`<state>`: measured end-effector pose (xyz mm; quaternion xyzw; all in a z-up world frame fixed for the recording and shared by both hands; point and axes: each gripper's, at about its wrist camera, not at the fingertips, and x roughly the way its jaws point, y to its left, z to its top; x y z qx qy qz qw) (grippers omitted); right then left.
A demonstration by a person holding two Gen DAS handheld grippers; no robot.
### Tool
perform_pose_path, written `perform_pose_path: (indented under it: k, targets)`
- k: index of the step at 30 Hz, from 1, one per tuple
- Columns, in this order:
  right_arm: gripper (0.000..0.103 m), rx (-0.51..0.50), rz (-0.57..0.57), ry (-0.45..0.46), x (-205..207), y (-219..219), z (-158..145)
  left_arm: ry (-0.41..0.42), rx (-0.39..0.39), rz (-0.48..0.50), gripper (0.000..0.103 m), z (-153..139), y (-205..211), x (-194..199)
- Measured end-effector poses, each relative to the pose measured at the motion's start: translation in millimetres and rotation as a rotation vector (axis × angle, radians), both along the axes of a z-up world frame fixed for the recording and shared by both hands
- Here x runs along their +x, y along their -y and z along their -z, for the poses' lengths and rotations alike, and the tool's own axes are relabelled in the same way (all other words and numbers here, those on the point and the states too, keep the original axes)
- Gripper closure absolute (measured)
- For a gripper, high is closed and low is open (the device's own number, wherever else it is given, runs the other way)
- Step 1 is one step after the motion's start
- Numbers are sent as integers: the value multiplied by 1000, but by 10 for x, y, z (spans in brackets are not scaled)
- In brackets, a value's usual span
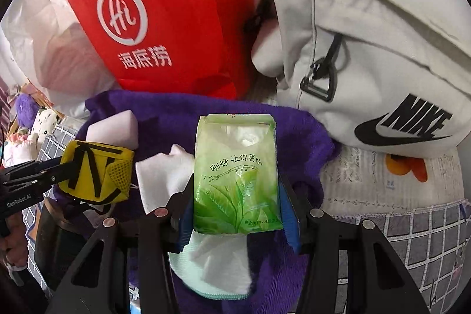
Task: Organize soft objects
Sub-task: 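Lower the yellow pouch and green wipes packet onto the purple towel and open both grippers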
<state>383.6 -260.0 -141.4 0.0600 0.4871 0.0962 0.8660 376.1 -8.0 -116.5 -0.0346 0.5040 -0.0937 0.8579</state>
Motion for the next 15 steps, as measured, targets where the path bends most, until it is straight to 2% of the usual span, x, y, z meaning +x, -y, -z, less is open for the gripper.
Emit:
perform_pose_path:
  k: [9,15]
  targets:
    - [52,3,-16,-51,68,-78,121,-29,13,15,70,85,44,43]
    - [51,17,-21,-52,68,-74,111,-44,14,21,69,102,45,43]
